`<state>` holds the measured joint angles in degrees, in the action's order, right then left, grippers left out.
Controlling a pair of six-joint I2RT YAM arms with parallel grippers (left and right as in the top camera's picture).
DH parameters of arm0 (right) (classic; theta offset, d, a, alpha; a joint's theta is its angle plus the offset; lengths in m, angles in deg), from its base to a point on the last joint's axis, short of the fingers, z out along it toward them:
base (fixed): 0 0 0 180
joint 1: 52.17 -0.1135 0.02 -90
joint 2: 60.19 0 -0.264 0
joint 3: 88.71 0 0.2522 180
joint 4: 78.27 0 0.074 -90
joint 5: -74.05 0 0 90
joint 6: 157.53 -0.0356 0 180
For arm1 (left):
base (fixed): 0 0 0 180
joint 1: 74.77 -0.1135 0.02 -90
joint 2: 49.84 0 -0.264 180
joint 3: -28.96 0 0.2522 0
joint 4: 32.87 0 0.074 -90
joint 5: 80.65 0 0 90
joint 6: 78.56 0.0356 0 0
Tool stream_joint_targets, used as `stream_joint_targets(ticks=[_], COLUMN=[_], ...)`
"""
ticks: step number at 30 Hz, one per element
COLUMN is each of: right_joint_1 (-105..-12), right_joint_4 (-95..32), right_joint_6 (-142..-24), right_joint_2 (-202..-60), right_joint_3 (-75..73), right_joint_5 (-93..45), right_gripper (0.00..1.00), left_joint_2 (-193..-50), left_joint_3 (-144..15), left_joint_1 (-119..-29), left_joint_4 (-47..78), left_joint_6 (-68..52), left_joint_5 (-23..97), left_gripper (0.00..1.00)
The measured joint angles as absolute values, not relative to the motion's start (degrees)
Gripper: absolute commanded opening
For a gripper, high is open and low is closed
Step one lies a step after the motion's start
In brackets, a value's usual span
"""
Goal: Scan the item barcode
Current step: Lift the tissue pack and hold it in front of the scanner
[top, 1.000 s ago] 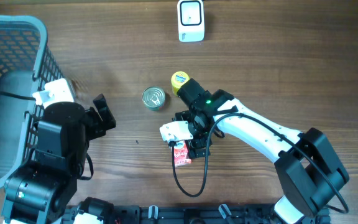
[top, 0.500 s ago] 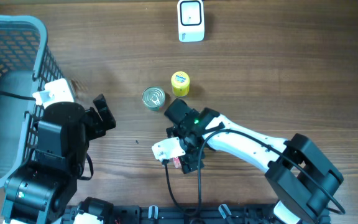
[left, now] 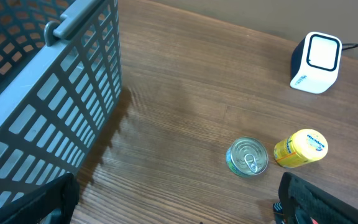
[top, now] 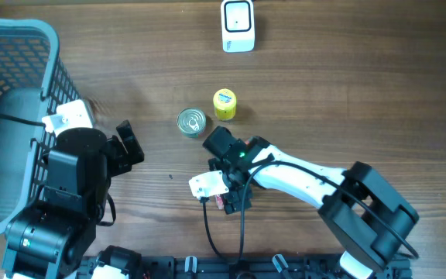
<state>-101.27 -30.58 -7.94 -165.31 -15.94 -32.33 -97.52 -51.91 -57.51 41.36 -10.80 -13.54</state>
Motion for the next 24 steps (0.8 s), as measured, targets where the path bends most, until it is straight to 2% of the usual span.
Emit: stream_joint_targets(ticks=[3, 6, 9, 13, 17, 18, 20, 24], right_joint_1=[-101.3, -101.3, -101.3, -101.3, -101.3, -101.3, -101.3, -101.3], right_joint_4=[-31.4, -33.1, -36.1, -40.5, -42.5, -42.5, -42.5, -41.2], right_joint_6=[-8.7, -10.4, -13.6, -21.8, -33.6, -37.3, -42.0, -54.6], right_joint_2=[-165.6, -165.7, -165.7, -165.7, -165.7, -165.7, -165.7, -165.7], right_joint_3=[-16.0, -16.0, -16.0, -16.1, -16.0, -15.9, -15.8, -13.8], right_joint_5=[-32.4, -32.3, -32.4, -32.3, -32.3, -32.3, -32.1, -30.8], right_gripper=[0.79, 0.74, 0.73, 0.62, 0.63, 0.67, 0.67, 0.61], left_joint_2=[-97.5, -97.5, -97.5, -97.5, -97.5, -97.5, -97.5, -97.5], left_joint_3=[-51.9, -51.9, -51.9, -51.9, -51.9, -51.9, -51.9, -51.9], left_joint_1=[-57.5, -57.5, -57.5, -57.5, -57.5, -57.5, -57.5, -57.5], left_joint_4=[41.4, 41.4, 41.4, 41.9, 42.0, 42.0, 42.0, 42.0], left_joint_6=[-10.8, -10.8, -10.8, -10.8, -10.8, -10.8, -10.8, -10.8], left_joint_5=[-13.5, -13.5, -13.5, -13.5, -13.5, -13.5, -13.5, -13.5], left_gripper=[1.0, 1.0, 1.0, 1.0, 1.0, 1.0, 1.0, 1.0])
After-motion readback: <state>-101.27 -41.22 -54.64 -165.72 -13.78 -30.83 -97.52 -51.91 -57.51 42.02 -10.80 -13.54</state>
